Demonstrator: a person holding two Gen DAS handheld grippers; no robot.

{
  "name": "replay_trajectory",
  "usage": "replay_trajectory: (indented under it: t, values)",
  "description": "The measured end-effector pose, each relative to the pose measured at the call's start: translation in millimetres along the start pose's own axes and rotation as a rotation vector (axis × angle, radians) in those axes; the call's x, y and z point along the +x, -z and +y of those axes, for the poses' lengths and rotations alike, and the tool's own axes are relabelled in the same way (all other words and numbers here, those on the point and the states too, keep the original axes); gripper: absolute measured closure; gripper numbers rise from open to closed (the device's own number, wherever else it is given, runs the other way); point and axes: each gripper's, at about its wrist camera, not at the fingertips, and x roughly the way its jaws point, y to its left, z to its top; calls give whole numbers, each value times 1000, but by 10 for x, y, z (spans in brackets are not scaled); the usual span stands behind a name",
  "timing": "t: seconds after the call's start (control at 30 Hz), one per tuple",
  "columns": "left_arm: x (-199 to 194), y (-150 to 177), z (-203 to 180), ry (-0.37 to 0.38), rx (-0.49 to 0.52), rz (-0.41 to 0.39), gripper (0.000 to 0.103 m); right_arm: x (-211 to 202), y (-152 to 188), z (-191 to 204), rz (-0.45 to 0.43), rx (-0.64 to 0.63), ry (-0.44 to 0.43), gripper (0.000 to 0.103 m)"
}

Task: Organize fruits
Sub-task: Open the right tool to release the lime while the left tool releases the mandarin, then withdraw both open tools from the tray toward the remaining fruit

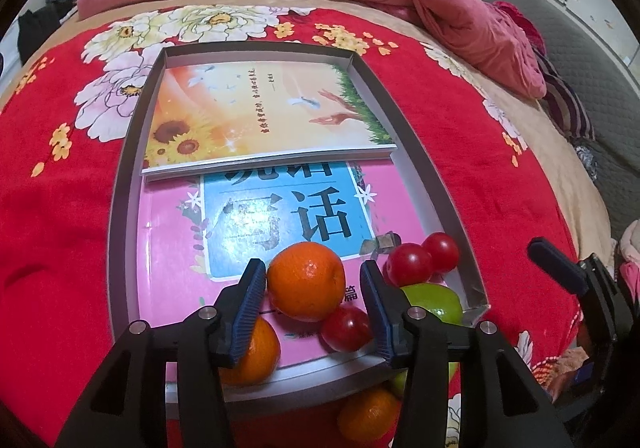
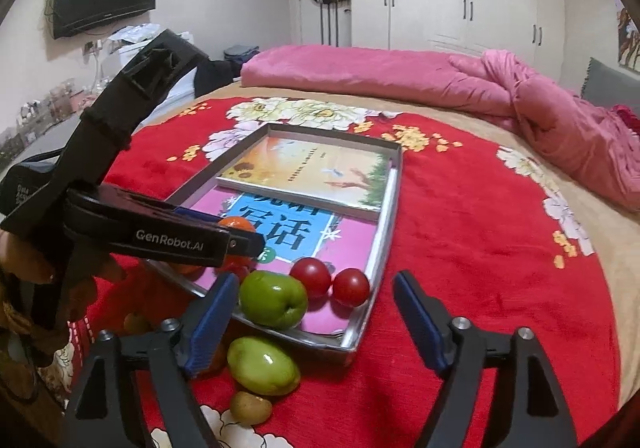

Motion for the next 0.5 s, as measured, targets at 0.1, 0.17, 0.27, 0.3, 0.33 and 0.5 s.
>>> replay_trajectory:
  t: [0.1,0.17,0.27,0.3,0.33,0.5]
  values:
    - [-32,7,-2,1,-2,-3,51,-47,-9,22,-9,-14,27,20]
    - [-63,13,-1,3,-4,-8,50,-67,-13,25,-9,-16,39,20]
    - [-119,20,-8,6,-5,-17,46,-88,-15,22,-9,-13,48,20]
    - [-138,20,-9,7,-5,-19,46,-97,-19,20,-9,-11,51,19]
    - [-156,23,-11,7,-5,-22,46,-112,-20,18,-12,-9,53,19]
    - [-275,31,-23,14,-6,-40,42,-184,-27,29,-19,-10,64,19]
